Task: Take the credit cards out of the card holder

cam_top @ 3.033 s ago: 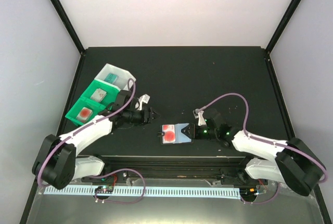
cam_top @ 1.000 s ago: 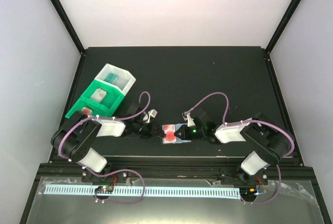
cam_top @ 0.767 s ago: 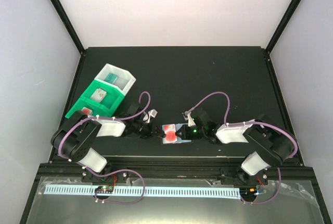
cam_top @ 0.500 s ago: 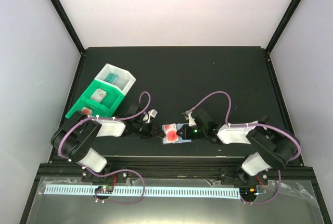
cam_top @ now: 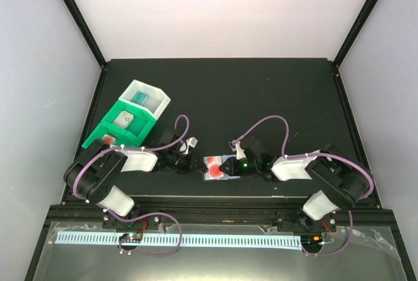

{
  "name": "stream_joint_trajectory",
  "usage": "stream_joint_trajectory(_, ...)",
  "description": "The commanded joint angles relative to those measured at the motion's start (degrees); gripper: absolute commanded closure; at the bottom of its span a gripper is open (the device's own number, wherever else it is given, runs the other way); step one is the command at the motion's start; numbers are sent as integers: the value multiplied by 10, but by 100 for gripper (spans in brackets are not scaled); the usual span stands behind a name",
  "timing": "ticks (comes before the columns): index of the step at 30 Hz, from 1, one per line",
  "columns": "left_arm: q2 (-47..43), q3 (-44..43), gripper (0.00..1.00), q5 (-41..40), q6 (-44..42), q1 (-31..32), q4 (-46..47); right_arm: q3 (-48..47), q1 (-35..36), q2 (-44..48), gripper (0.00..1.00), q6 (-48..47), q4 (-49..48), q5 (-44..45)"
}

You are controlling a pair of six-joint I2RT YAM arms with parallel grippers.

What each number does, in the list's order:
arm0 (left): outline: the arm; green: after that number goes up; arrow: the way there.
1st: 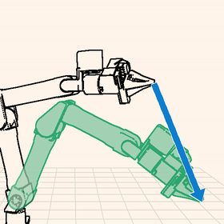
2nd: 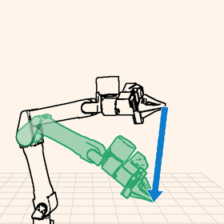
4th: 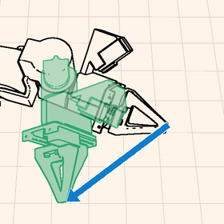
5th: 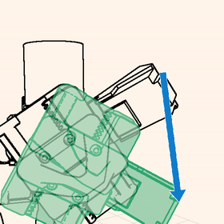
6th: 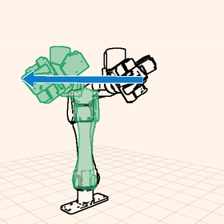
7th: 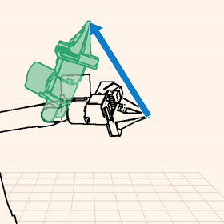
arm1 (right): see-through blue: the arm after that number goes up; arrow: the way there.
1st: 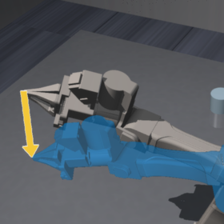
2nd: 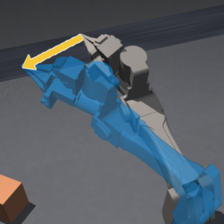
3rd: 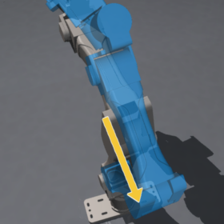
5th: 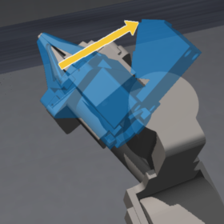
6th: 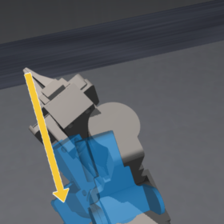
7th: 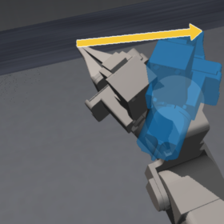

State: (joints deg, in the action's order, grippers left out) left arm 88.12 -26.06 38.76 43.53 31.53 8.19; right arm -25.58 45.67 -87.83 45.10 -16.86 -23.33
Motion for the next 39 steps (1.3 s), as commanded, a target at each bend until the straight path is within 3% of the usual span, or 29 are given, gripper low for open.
stream_joint_trajectory(1,5,4,89,-48,-8,3,-23,2,3,-21,82,-6,-28,-9)
stream_joint_trajectory(4,6,4,89,-47,-7,4,-21,0,2,-26,83,-5,-29,-11)
stream_joint_trajectory(11,5,2,90,-53,-11,4,-28,7,-1,5,99,-12,-10,19)
stream_joint_trajectory(28,-4,8,89,-49,-3,3,-22,35,-34,88,99,-44,43,28)
stream_joint_trajectory(34,-47,-13,72,-37,6,16,-45,31,-34,148,99,-61,108,42)
stream_joint_trajectory(39,-116,-49,43,-41,-5,23,-113,3,-34,207,99,-88,191,52)
